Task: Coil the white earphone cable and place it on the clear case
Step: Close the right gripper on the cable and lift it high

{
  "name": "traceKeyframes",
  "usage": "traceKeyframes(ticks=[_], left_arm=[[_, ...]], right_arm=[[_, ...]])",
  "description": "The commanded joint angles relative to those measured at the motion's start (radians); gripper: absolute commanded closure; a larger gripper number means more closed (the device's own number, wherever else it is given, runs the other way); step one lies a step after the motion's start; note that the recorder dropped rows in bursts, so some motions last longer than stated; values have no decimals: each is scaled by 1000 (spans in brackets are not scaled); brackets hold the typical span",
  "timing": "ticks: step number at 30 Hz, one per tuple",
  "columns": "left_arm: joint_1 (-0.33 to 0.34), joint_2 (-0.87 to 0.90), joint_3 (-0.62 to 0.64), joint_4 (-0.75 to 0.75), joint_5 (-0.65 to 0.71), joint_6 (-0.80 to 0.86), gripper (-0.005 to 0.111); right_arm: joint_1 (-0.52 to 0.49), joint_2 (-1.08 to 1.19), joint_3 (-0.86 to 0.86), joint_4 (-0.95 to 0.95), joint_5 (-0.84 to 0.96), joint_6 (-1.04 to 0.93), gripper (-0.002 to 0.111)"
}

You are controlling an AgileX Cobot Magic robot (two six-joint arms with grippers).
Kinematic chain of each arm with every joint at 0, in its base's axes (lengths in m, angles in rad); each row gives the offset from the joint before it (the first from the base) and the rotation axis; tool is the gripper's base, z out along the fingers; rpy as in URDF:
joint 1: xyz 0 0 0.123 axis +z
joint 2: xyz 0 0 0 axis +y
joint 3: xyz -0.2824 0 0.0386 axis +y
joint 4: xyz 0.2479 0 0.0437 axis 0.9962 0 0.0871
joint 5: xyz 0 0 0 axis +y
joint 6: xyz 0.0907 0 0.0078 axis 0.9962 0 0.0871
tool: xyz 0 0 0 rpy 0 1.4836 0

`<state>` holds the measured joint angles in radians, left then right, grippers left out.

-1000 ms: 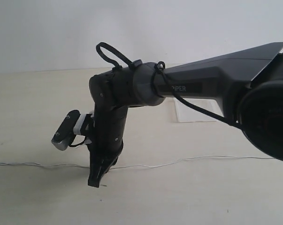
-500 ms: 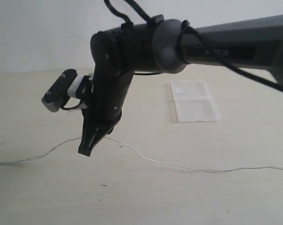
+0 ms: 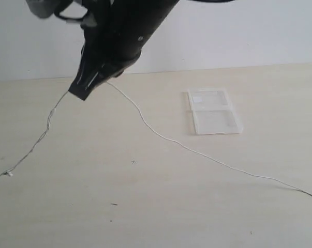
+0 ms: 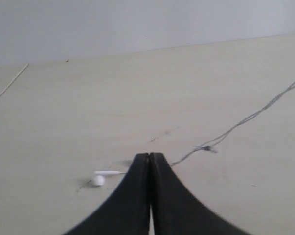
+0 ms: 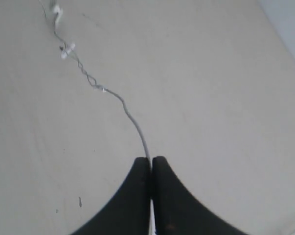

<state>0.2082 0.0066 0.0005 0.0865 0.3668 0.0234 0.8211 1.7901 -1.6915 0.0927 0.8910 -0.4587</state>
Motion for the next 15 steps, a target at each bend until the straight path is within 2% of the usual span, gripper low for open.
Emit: traceKeyframes(ticks=[1,5,10,15], left_arm=[[-1,-7,-1,54,-23,3,107],[-1,-7,-1,54,-138,1,107],[-1,-7,-1,58,-410,1,107],[-1,-7,-1,58,-532,-4,107]], right_arm=[[-1,-102,-2,3,-8,12,108],[-1,-181,-2,3,-15,12,108],[-1,-260,-5,10,-64,14,108],[-1,-276,-86,15,-40,14,108]])
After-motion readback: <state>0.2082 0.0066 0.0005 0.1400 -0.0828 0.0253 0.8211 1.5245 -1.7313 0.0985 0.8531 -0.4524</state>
